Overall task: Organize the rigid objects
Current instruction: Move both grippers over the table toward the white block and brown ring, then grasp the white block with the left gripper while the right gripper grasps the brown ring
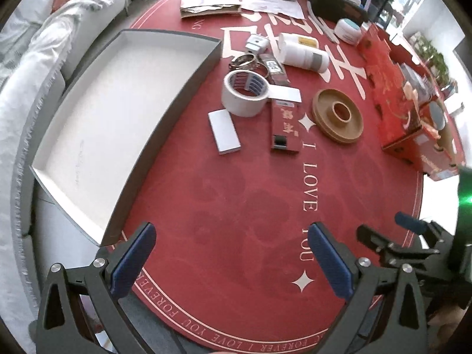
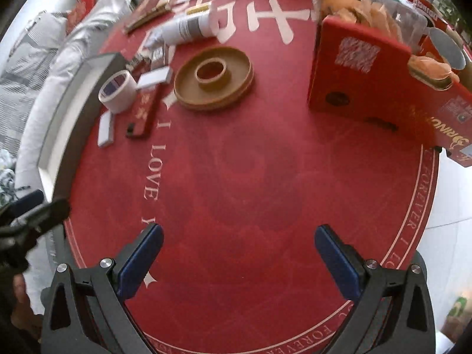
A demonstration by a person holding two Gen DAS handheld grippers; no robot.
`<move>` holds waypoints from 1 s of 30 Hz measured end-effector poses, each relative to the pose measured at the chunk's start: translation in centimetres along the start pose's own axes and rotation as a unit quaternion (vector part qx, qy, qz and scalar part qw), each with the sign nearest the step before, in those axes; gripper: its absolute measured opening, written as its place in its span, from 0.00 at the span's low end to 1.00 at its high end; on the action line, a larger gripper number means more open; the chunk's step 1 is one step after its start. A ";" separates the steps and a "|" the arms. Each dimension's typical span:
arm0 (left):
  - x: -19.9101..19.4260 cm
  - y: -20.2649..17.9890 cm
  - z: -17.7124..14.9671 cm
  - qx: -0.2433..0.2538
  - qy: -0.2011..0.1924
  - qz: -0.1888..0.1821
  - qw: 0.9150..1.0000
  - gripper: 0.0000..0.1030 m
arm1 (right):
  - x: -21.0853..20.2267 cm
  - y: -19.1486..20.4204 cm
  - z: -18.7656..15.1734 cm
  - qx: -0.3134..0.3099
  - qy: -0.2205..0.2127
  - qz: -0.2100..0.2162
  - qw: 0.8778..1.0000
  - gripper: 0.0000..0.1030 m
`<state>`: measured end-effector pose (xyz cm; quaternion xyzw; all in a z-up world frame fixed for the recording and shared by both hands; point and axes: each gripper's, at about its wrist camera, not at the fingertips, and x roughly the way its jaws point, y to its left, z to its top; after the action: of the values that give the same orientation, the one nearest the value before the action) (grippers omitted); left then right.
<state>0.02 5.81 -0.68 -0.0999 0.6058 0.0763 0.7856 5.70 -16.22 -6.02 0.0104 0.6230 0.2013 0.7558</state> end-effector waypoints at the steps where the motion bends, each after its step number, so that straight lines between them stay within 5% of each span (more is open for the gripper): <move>1: 0.1 0.4 0.0 -0.002 0.002 -0.003 1.000 1.00 | 0.3 0.2 -0.1 -0.003 0.005 -0.003 1.000 1.00; 10: 2.2 0.2 1.9 -0.028 0.008 -0.030 0.999 1.00 | 2.2 1.3 -0.5 -0.011 0.041 -0.026 0.999 1.00; 18: 5.9 -0.8 6.4 -0.040 -0.007 -0.005 0.999 1.00 | 1.8 1.4 0.3 0.002 0.046 -0.036 0.998 1.00; 30: 7.2 0.4 7.1 -0.058 -0.001 0.003 0.998 1.00 | 0.6 4.3 8.1 -0.031 0.010 -0.039 0.999 1.00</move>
<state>8.42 7.95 -5.95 -0.1433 0.6002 0.1137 0.7787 12.18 -10.20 -3.68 -0.0389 0.6239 0.1909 0.7568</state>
